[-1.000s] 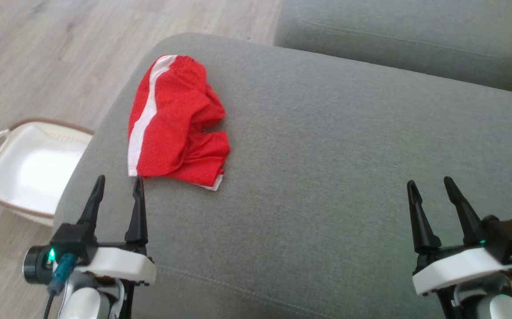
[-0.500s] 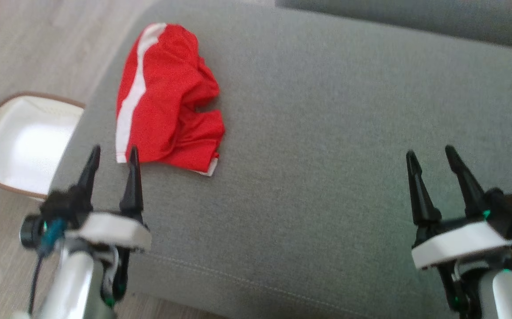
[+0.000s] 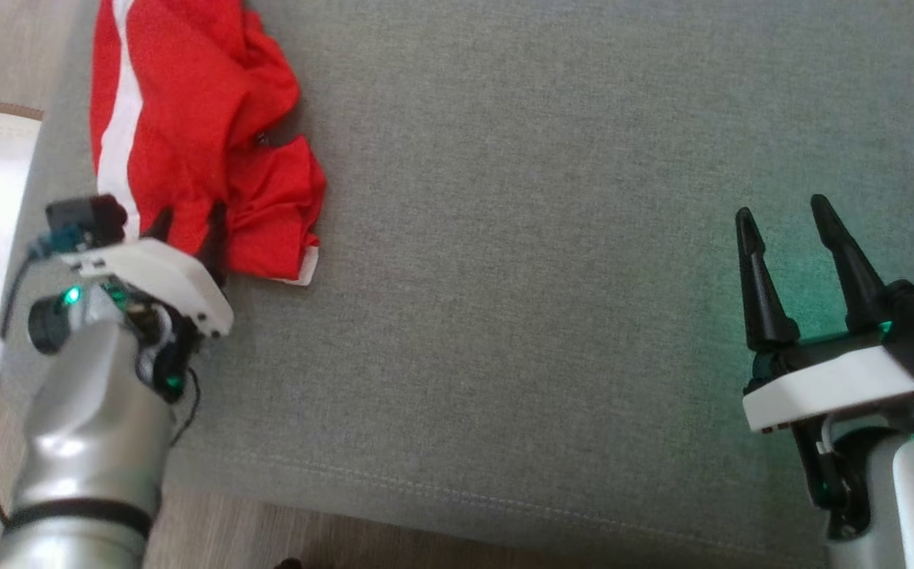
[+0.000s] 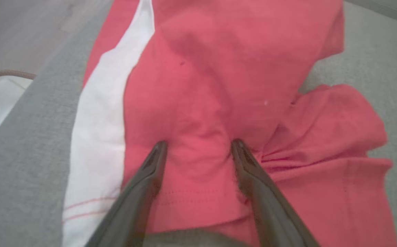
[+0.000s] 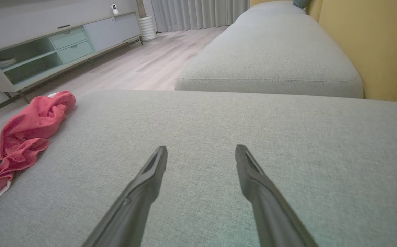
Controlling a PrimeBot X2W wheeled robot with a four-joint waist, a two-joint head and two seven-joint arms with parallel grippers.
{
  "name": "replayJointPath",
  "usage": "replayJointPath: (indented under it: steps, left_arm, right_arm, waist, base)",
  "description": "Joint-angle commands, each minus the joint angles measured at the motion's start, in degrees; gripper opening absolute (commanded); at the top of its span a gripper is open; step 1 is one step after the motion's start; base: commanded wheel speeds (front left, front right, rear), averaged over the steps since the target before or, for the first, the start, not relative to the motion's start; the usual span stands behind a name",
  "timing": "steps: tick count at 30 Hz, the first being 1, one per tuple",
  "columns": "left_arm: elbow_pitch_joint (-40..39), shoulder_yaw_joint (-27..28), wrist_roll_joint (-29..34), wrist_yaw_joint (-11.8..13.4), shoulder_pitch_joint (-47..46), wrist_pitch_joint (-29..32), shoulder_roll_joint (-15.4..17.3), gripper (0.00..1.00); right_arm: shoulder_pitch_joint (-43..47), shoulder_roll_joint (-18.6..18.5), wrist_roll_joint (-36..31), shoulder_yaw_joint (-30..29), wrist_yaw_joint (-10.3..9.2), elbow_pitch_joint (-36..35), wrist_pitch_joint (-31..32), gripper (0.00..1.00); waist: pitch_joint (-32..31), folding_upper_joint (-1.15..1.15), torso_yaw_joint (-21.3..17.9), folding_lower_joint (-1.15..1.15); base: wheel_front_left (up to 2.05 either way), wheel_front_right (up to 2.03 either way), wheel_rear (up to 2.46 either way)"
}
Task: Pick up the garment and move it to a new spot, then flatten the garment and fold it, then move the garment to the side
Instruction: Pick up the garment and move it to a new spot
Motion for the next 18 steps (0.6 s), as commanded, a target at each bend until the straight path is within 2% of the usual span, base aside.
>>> replayJointPath:
  steps: [1,4,5,6,8,11,14,18]
  left_arm:
    - [1.6,1.4,-0.6,-0.2,-2.1,2.2,2.9,1.00]
    - [6.5,0.7,-1.6,-0.6,-4.4,5.4,3.2,1.00]
    - [7.4,0.2,-1.6,-0.7,-4.9,5.5,3.3,0.78]
    - [7.9,-0.2,-1.5,-0.8,-5.4,5.0,3.4,0.00]
    - [8.5,-0.9,-1.4,-0.9,-5.8,3.0,3.7,0.00]
    - [8.3,-1.4,-0.4,-0.6,-5.8,-3.0,4.4,0.00]
    - [6.9,-1.5,0.4,0.8,-5.0,-8.8,4.8,0.00]
    - [1.4,-1.2,1.6,2.8,-2.9,-11.5,5.1,0.00]
  right_arm:
    - [-1.6,-0.4,0.2,1.4,0.22,-1.9,0.1,1.00]
    - [-1.9,-0.4,0.5,1.5,0.22,-1.5,0.1,1.00]
    - [-2.0,-0.4,0.7,1.4,0.22,-1.4,0.1,1.00]
    - [-1.9,-0.4,0.8,1.3,0.22,-1.3,0.0,1.00]
    - [-1.7,-0.3,0.8,0.9,0.22,-1.1,-0.1,1.00]
    - [-1.3,-0.2,0.8,0.5,0.22,-0.9,-0.4,1.00]
    - [-1.0,-0.1,0.8,0.2,0.22,-0.9,-0.9,1.00]
    - [-0.2,0.1,0.8,-0.3,0.22,-1.0,-1.5,1.00]
  waist:
    - [0.3,0.00,-0.4,-0.01]
    - [0.1,0.00,-0.7,-0.01]
    - [-0.1,0.00,-0.8,-0.01]
    - [-0.2,0.00,-0.8,-0.01]
    - [-0.7,0.00,-0.8,-0.01]
    - [-1.9,0.00,-0.8,-0.01]
    - [-3.6,0.00,-0.8,-0.01]
    - [-6.4,0.00,-0.9,-0.01]
  base:
    - [0.00,0.00,0.00]
    - [0.00,0.00,0.00]
    - [0.00,0.00,0.00]
    - [0.00,0.00,0.00]
    - [0.00,0.00,0.00]
    - [0.00,0.00,0.00]
    - [0.00,0.00,0.00]
    - [0.00,0.00,0.00]
